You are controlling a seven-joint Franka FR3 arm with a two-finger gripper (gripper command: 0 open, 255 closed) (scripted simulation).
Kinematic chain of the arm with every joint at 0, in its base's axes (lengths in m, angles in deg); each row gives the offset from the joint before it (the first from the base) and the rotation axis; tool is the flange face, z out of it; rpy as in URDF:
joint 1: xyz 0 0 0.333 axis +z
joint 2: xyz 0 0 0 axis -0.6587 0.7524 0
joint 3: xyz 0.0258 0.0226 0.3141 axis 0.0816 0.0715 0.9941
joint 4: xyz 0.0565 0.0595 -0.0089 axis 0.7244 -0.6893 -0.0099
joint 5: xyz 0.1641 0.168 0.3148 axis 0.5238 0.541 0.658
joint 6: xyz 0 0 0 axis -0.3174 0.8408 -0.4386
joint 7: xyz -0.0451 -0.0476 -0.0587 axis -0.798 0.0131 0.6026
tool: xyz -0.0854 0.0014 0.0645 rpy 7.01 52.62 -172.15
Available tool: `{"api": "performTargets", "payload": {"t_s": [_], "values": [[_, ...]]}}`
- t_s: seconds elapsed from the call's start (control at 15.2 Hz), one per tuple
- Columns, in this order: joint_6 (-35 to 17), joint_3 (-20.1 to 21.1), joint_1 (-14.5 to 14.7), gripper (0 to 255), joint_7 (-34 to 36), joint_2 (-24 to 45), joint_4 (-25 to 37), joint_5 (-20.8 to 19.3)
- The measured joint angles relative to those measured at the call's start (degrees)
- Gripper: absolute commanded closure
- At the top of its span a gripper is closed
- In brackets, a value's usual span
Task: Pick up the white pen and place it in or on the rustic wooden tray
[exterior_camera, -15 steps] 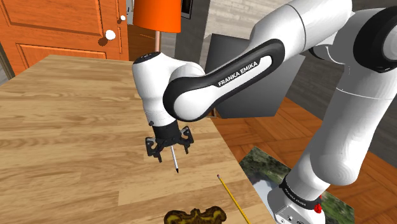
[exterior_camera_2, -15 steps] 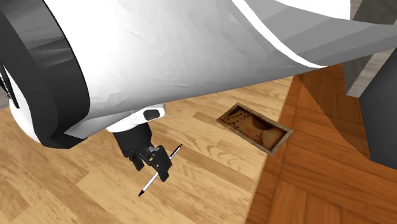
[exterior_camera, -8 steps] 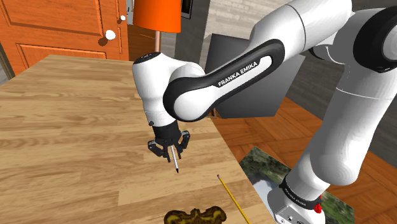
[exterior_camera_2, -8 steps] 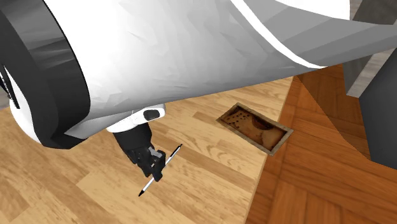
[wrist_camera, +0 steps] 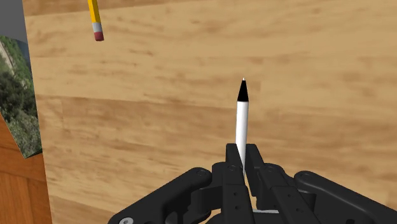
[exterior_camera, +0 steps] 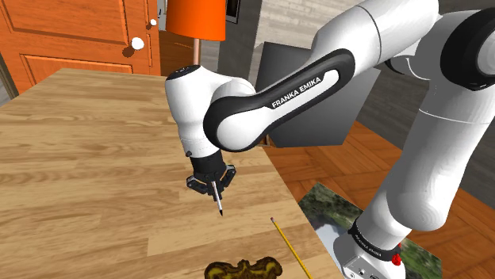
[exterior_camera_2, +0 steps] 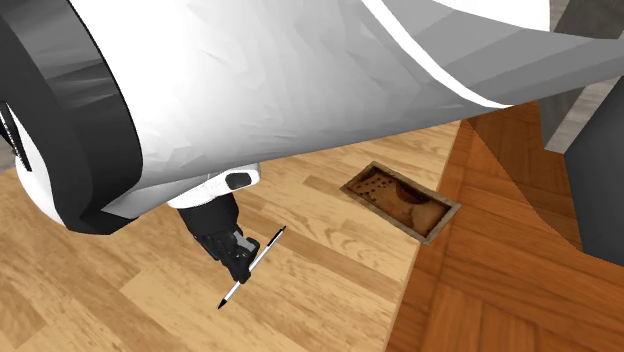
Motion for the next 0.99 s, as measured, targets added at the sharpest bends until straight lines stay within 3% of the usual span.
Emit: {"api": "performTargets", "payload": {"t_s": [0.99], "values": [[9.64,0.52,-0.86,255,-2.99,-5.55,5.45,3.63]]}}
